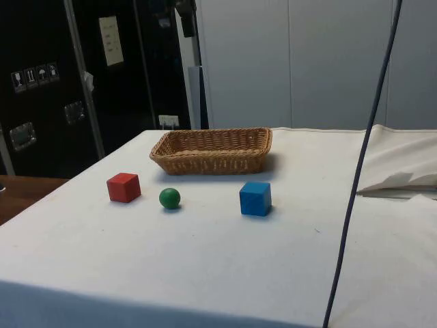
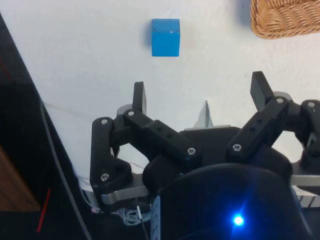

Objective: Place all non-red objects into the basket.

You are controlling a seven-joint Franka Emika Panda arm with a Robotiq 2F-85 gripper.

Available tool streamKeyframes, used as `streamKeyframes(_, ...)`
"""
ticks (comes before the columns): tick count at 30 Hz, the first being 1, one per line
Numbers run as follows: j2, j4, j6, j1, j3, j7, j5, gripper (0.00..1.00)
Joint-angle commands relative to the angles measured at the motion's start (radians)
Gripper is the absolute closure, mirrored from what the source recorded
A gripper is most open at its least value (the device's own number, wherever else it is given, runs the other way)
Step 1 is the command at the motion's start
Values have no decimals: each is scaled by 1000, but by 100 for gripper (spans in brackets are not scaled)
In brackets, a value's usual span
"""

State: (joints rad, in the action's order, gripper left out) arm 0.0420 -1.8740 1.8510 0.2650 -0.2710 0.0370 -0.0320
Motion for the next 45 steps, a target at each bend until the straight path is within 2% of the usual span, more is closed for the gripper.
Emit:
streamKeyframes(1, -1, -1, 0, 0, 0, 0, 0, 0)
streamKeyframes(10, -34, -38, 30, 2, 12, -10, 4, 0)
streamKeyframes(11, -25, -27, 14, 0, 12, -3, 0, 0)
streamKeyframes(17, -45, -62, 74, 5, 24, -21, 11, 0)
streamKeyframes(19, -36, -53, 59, 1, 23, -9, 0, 0)
streamKeyframes(20, -47, -67, 83, 5, 30, -26, 12, 0)
streamKeyframes(23, -48, -75, 100, 4, 43, -32, 8, 0)
streamKeyframes(28, -45, -87, 118, 3, 54, -35, 2, 0)
streamKeyframes(29, -42, -83, 106, 1, 54, -29, 0, 0)
streamKeyframes(30, -43, -93, 125, 3, 57, -36, 0, 0)
streamKeyframes(38, -24, -109, 157, 1, 63, -33, -18, 0)
streamKeyframes(39, -29, -109, 147, 1, 63, -32, -9, 0)
streamKeyframes(40, -14, -107, 165, -1, 62, -30, -27, 0)
streamKeyframes(45, 4, -112, 190, -2, 63, -30, -41, 0)
